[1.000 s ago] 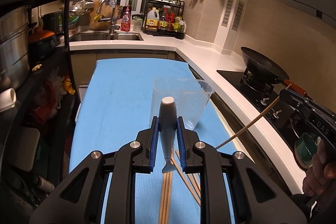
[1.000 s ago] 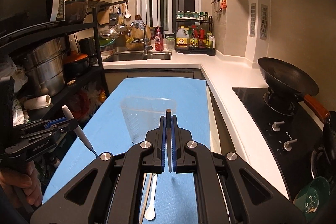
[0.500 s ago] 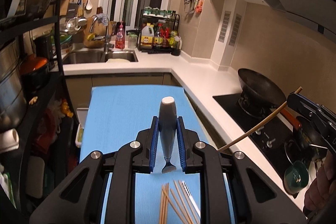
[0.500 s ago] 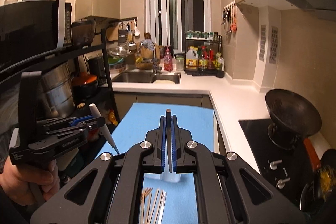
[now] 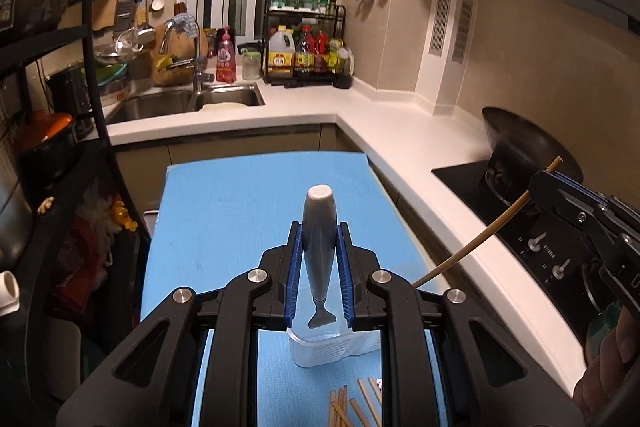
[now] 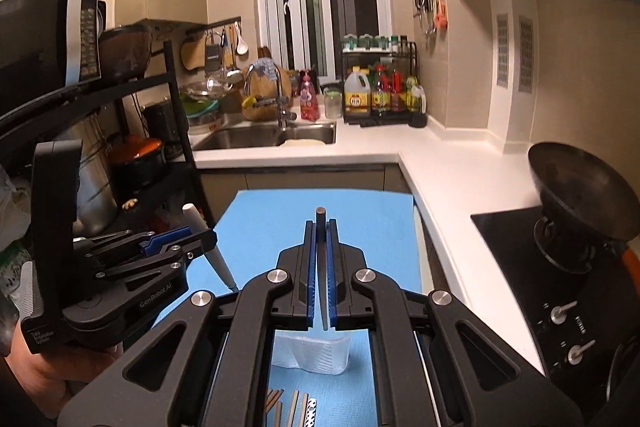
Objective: Organize utensils
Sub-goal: 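Open the left tool to drop the fork while the right tool drops the chopstick into the holder, then move both tools back down to the remaining wooden chopsticks, then close the left tool on one wooden chopstick while the right tool grasps another, then lift both held chopsticks and carry them over the clear holder, then open both tools to drop the chopsticks into the holder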
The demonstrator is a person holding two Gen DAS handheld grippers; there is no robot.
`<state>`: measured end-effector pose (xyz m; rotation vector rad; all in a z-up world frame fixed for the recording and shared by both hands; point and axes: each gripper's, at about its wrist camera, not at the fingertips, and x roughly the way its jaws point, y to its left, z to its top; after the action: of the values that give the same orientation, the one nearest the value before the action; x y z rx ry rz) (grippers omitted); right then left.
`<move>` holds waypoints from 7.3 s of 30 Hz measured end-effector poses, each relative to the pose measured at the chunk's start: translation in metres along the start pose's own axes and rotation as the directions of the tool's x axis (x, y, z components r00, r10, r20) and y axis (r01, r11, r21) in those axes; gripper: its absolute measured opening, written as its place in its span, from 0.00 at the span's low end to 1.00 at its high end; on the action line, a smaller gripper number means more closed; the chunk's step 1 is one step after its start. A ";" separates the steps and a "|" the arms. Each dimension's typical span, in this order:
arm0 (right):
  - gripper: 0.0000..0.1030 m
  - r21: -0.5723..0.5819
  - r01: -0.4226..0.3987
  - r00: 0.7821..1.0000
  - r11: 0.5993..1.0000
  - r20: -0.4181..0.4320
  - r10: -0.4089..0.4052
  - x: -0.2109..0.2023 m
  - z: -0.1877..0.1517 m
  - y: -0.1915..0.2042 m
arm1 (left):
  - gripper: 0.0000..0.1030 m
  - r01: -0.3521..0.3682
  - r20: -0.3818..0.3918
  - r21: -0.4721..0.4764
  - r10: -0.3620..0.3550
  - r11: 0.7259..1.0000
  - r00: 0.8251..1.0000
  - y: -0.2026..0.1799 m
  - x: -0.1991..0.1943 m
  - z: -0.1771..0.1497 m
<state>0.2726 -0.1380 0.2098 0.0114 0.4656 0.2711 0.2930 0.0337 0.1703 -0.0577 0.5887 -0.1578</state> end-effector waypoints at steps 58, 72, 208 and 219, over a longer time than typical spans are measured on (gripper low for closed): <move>0.12 0.218 0.043 0.937 0.975 -0.347 0.036 -0.052 -0.326 0.028 | 0.06 0.078 -0.073 -0.248 -0.099 0.966 0.992 0.019 -0.086 -0.330; 0.05 0.122 0.088 0.936 0.989 -0.349 -0.040 -0.063 -0.332 0.037 | 0.09 -0.005 -0.090 -0.129 -0.006 0.992 0.996 0.002 -0.089 -0.333; 0.04 -0.043 0.004 0.980 0.999 0.199 0.005 -0.095 0.028 0.022 | 0.04 0.037 0.233 -0.084 -0.017 0.996 0.972 0.023 -0.136 0.014; 0.04 -0.025 0.020 0.992 0.999 0.125 -0.016 -0.020 0.009 0.002 | 0.04 0.010 0.250 -0.034 -0.001 0.999 0.968 0.010 -0.070 0.044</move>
<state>0.2589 -0.1406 0.2266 -0.0014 0.3377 0.2570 0.2618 0.0558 0.2444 -0.1118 0.3392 -0.1432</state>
